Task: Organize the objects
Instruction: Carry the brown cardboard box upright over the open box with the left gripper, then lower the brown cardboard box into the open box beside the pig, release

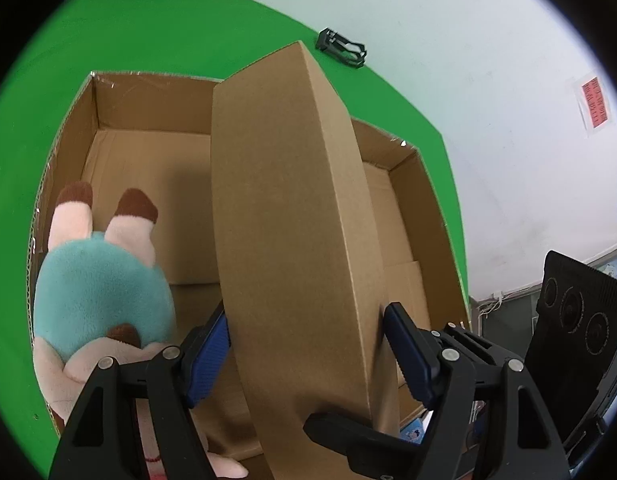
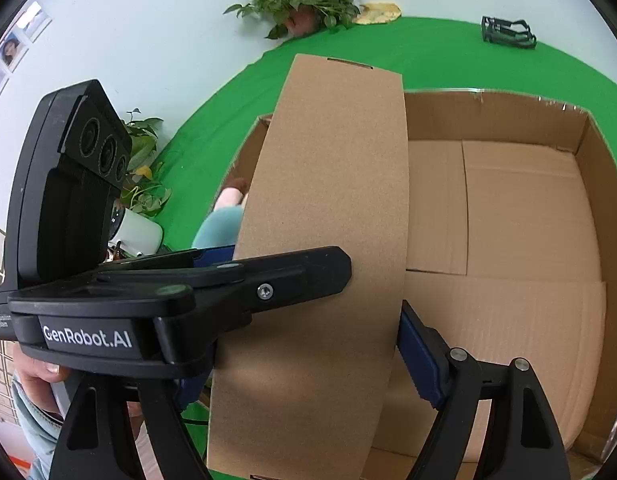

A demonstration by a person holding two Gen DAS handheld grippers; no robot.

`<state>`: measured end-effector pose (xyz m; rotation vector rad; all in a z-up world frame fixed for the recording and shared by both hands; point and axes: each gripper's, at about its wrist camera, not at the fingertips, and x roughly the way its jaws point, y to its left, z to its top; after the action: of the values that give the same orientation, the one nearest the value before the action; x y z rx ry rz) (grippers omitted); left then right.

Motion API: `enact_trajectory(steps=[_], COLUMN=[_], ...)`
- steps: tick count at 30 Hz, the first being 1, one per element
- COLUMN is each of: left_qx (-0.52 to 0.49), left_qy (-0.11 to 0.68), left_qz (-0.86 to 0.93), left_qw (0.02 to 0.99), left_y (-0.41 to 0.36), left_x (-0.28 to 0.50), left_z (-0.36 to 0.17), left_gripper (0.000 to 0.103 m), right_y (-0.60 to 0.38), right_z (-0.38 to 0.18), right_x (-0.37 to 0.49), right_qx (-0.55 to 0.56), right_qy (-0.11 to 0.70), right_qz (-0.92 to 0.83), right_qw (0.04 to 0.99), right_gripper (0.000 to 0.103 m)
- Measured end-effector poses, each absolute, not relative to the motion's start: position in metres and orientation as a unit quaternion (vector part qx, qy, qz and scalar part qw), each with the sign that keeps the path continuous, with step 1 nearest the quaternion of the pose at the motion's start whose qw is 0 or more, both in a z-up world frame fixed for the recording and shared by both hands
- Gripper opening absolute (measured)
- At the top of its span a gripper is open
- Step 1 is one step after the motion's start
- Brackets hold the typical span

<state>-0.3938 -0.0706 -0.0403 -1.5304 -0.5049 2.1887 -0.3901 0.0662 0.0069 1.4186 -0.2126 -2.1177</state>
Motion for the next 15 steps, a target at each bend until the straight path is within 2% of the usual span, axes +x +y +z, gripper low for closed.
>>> enact_trajectory(steps=[9, 12, 15], left_qx=[-0.585, -0.562, -0.542], left_qy=[-0.136, -0.107, -0.125], left_qz=[0.782, 0.809, 0.821], left_qw=[0.165, 0.135, 0.131], left_y=[-0.067, -0.077, -0.092], left_x=[-0.383, -0.377, -0.366], left_z=[-0.045, -0.031, -0.017], left_gripper=[0.077, 0.076, 0.076], right_y=[0.062, 0.066, 0.069], right_z=[-0.025, -0.035, -0.044], right_x=[-0.397, -0.406, -0.411], right_qx=[0.551, 0.556, 0.563], right_qy=[-0.098, -0.097, -0.1], right_qz=[-0.774, -0.773, -0.77], right_qw=[0.296, 0.289, 0.284], right_gripper=[0.08, 0.08, 0.08])
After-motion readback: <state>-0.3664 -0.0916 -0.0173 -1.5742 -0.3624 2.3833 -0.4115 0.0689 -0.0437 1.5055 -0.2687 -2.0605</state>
